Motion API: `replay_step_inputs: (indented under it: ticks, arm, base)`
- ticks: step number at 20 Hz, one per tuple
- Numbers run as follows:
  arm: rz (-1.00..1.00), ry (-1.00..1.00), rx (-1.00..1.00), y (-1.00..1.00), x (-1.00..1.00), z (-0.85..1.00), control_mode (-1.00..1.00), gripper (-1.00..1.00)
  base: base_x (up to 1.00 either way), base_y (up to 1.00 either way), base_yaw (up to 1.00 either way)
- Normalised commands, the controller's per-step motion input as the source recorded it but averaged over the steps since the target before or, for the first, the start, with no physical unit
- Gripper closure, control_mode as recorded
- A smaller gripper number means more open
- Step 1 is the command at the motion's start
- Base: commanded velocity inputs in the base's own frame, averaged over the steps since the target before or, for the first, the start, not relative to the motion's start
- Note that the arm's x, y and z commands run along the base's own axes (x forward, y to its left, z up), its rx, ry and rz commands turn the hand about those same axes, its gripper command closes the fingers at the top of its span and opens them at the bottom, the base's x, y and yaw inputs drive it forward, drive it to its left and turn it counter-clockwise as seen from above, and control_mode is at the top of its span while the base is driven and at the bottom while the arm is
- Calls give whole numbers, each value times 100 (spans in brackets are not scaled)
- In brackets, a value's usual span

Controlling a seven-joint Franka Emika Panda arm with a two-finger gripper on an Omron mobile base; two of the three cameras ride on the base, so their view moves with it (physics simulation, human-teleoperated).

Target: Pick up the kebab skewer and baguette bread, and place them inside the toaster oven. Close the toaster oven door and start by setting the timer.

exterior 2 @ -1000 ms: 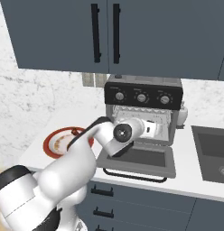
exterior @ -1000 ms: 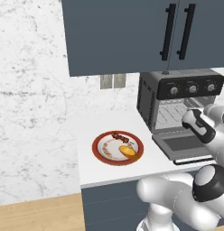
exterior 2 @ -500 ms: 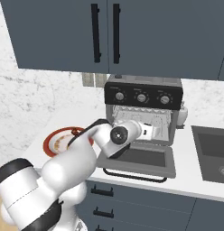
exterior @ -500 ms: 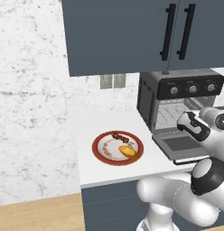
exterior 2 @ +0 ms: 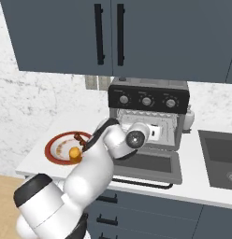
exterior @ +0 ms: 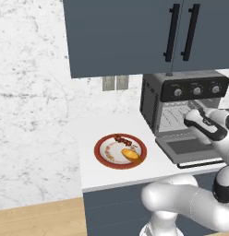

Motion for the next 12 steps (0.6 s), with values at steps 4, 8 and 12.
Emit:
replay_step_inputs:
  ticks: [4,8,12]
  arm:
    - [2,0,0,0,19,0,-100,-100]
    - [0,0,0,0,9,-6,-100,-100]
    - [0,0,0,0,9,-20,-100,-100]
  base:
    - [0,0,0]
    - [0,0,0]
    - [0,0,0]
